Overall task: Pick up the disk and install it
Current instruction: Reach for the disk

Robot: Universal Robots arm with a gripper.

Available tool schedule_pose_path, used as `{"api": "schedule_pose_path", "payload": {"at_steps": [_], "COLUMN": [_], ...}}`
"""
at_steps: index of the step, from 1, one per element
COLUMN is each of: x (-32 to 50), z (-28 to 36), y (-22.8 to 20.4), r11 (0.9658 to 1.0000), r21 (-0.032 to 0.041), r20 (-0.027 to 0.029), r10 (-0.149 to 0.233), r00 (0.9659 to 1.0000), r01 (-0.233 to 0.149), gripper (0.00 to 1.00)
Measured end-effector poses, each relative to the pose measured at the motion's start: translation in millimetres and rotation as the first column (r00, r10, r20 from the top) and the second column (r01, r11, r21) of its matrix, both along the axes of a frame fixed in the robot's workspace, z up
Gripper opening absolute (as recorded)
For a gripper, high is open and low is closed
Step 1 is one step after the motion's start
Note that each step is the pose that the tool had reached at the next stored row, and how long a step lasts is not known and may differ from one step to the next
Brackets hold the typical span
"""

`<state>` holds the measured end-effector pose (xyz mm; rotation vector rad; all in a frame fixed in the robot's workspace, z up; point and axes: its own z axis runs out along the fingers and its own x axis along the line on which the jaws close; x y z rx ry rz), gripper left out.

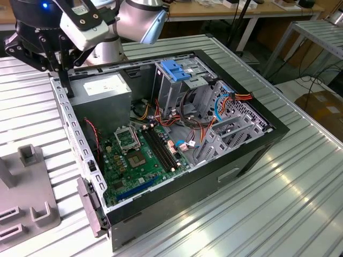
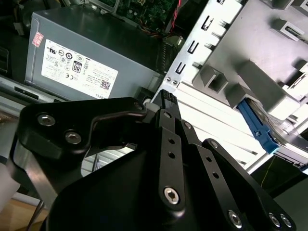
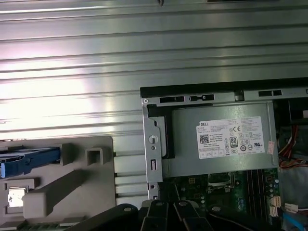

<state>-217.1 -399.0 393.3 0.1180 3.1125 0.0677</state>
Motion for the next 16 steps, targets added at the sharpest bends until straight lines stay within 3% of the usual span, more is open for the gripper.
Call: {"api": "schedule_pose_path", "payload": {"at_steps": [16], "x": [-28.7], "z": [0.0], "y": [0.2], "r11": [1.0000], "r21": [0.0000], "r20": [0.0000], "r10": [0.000], "r00": [1.0000], "r01": [0.000], "gripper": [0.10]}}
